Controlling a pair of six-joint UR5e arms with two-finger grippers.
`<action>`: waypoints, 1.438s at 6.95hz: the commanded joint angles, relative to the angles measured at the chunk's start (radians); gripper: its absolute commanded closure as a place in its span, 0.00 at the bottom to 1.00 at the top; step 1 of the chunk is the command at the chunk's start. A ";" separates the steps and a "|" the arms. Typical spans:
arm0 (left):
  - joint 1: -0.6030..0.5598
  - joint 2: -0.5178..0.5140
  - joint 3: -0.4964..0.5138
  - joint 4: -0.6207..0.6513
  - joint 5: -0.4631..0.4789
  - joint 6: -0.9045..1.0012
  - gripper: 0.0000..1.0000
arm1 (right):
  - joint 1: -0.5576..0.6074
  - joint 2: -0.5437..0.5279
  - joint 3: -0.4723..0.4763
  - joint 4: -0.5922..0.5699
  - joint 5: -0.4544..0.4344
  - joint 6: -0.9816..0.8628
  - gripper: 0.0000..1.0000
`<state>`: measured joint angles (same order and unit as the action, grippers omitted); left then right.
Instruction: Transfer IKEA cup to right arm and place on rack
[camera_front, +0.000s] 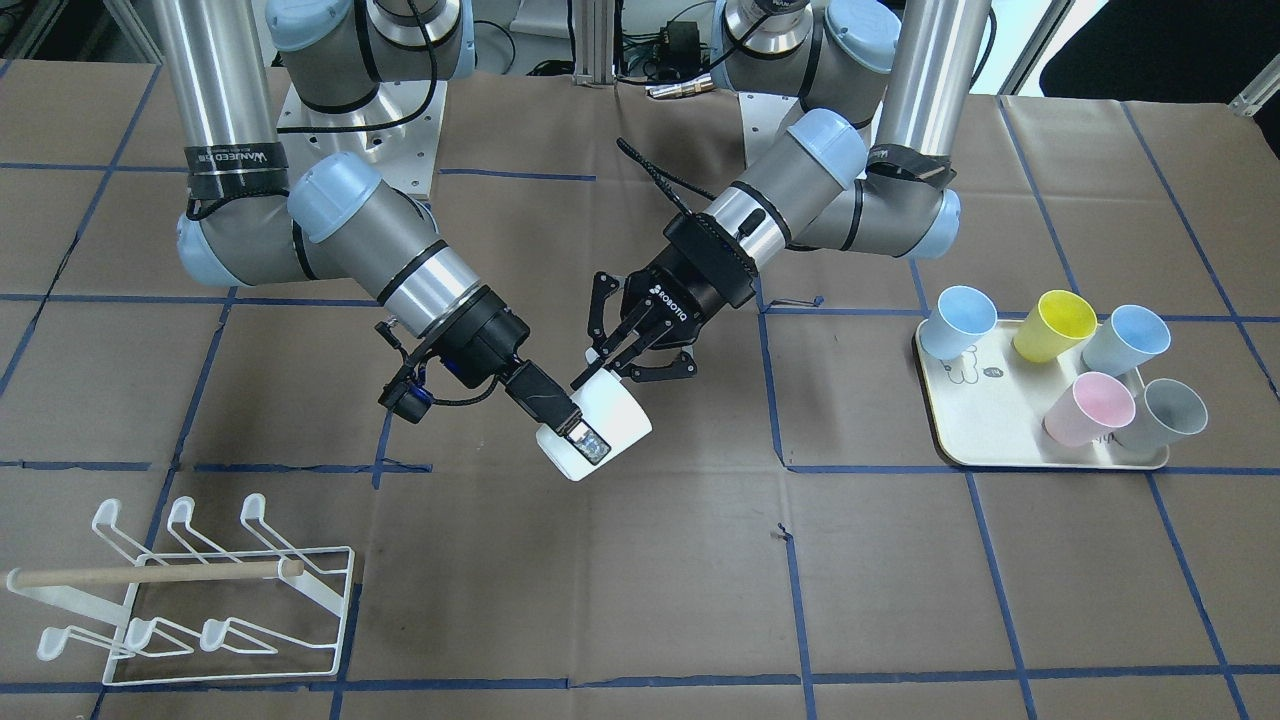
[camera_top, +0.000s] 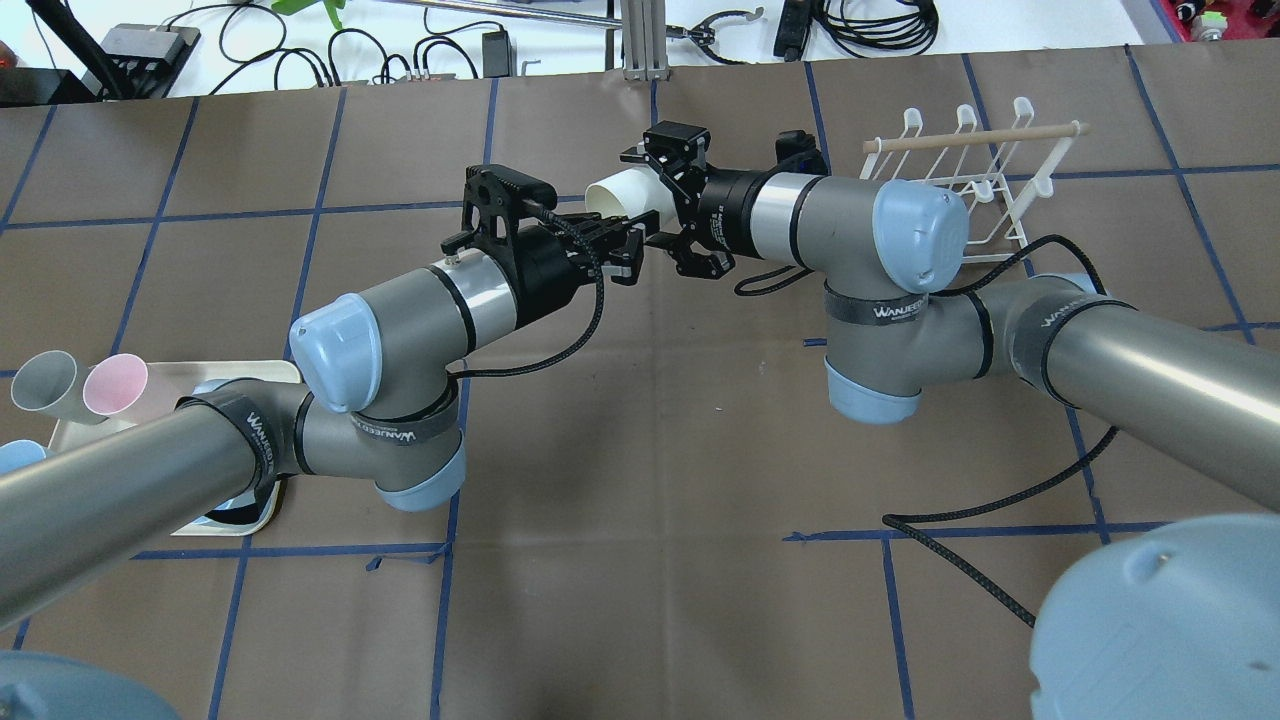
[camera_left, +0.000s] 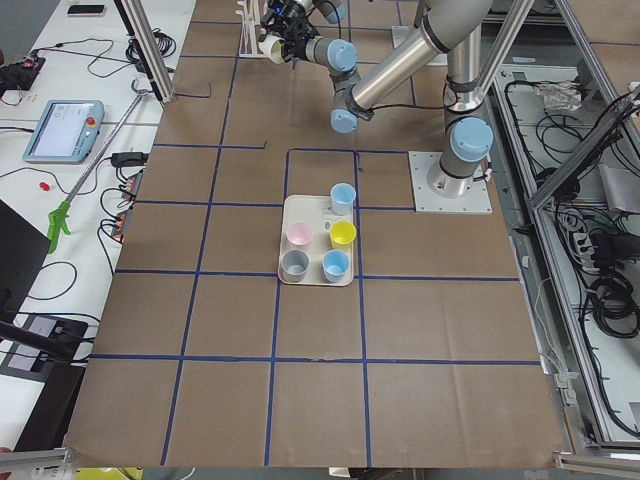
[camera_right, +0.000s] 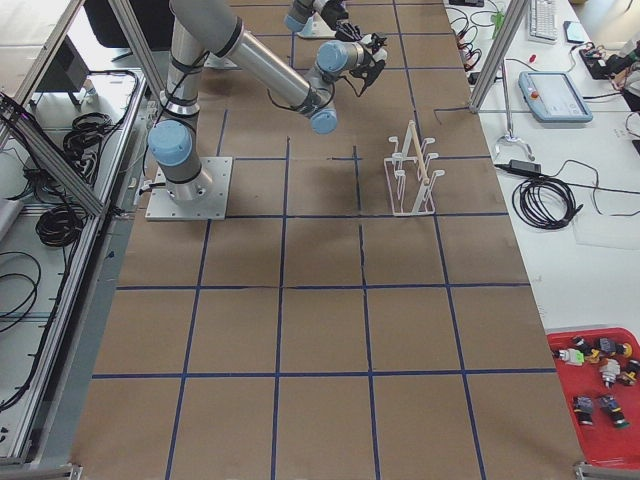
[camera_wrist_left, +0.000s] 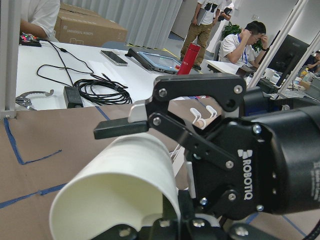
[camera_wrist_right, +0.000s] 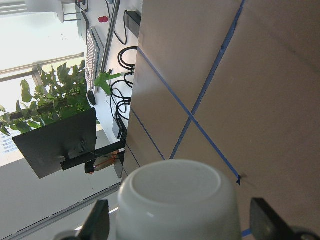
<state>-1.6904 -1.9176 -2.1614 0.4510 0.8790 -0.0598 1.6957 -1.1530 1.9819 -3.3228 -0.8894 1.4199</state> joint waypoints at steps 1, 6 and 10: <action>0.000 0.000 0.000 0.000 0.000 0.000 0.92 | -0.001 -0.014 -0.003 0.022 0.001 0.004 0.02; 0.000 0.000 0.000 0.000 0.000 -0.002 0.91 | -0.004 -0.016 0.003 0.022 0.015 -0.006 0.49; 0.000 0.005 0.002 0.000 0.000 -0.032 0.09 | -0.007 -0.016 0.005 0.023 0.017 -0.004 0.53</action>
<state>-1.6904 -1.9150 -2.1603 0.4510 0.8793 -0.0720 1.6891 -1.1689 1.9855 -3.3006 -0.8730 1.4154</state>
